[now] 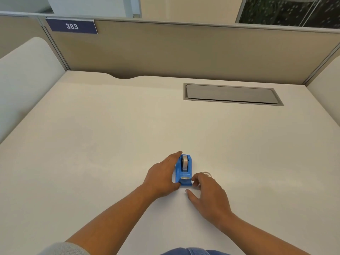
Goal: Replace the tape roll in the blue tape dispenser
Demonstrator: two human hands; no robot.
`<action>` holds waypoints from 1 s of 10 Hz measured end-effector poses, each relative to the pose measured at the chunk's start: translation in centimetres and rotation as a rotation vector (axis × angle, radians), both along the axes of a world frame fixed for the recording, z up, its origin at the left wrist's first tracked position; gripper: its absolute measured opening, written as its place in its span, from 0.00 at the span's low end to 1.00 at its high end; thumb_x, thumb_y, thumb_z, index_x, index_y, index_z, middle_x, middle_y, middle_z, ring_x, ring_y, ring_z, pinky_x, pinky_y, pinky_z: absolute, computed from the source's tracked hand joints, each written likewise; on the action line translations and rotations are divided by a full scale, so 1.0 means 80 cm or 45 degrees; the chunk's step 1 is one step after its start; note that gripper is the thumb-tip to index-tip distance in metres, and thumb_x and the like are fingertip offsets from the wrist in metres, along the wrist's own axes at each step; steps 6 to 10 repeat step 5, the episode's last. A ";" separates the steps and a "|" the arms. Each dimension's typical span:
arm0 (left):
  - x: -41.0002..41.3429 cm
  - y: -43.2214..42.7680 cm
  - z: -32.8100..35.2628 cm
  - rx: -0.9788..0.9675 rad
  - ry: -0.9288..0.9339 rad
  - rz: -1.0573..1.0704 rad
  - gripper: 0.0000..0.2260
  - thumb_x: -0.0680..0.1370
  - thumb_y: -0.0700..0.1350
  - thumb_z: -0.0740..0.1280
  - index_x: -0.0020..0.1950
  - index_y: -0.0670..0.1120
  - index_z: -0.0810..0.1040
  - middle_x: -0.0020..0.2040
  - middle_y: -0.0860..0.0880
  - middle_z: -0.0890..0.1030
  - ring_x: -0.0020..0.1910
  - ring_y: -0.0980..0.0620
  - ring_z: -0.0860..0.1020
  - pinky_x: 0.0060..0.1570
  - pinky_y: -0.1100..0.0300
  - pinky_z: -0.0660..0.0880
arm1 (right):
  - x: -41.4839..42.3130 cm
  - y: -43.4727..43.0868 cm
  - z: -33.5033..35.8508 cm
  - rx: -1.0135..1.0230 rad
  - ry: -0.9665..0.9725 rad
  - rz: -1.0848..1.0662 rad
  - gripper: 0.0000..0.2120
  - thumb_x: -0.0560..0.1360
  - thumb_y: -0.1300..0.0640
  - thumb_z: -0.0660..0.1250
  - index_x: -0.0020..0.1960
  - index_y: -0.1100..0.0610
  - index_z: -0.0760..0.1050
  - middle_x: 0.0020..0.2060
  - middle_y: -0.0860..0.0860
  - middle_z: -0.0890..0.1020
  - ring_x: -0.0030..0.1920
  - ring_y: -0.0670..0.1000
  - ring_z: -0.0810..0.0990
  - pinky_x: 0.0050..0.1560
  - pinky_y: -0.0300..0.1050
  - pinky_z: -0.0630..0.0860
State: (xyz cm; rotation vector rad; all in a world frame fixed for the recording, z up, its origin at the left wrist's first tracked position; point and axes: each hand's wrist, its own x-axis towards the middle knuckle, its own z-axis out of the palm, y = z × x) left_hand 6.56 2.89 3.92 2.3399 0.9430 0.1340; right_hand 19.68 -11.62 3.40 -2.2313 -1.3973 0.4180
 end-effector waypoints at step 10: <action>-0.036 -0.026 -0.030 0.236 -0.017 0.080 0.32 0.77 0.53 0.57 0.79 0.52 0.47 0.79 0.52 0.57 0.76 0.54 0.57 0.73 0.59 0.53 | 0.027 -0.019 -0.026 0.091 -0.348 0.145 0.19 0.73 0.46 0.66 0.61 0.52 0.77 0.59 0.47 0.80 0.61 0.49 0.77 0.62 0.42 0.67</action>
